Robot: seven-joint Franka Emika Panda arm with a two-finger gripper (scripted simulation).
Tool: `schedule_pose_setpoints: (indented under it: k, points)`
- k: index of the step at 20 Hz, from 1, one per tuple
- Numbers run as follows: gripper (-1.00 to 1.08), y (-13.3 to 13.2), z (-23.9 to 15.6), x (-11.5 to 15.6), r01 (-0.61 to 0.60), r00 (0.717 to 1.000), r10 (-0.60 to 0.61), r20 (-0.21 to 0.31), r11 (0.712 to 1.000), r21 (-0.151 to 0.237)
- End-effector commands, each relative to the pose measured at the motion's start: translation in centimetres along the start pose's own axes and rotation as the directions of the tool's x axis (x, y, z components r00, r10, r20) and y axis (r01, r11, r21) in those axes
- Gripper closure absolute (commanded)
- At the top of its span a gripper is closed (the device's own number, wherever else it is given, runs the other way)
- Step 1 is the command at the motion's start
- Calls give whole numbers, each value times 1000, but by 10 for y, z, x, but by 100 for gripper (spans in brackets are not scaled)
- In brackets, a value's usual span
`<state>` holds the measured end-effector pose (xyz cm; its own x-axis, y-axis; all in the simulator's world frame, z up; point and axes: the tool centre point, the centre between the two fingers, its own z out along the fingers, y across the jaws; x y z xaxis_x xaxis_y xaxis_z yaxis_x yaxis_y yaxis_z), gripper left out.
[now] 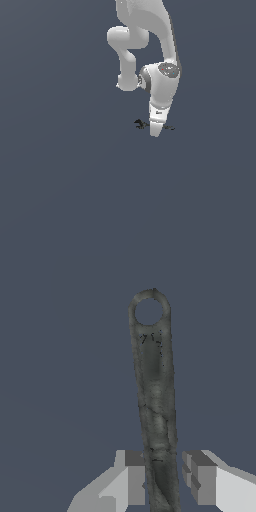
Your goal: Pick up the object and move it to a goal position.
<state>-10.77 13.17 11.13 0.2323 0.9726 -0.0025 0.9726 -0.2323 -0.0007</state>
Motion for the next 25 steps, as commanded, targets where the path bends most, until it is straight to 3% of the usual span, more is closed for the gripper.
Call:
schedule_pose_setpoints:
  k: [1,14,25]
  points:
    - [108,-7,-26,9,0,1000,0,0,1000,0]
    - [108,-31,-131,44,-4,1000,4,-3,1000,1]
    - [108,-34,-157,53,-7,1000,7,-3,1000,0]
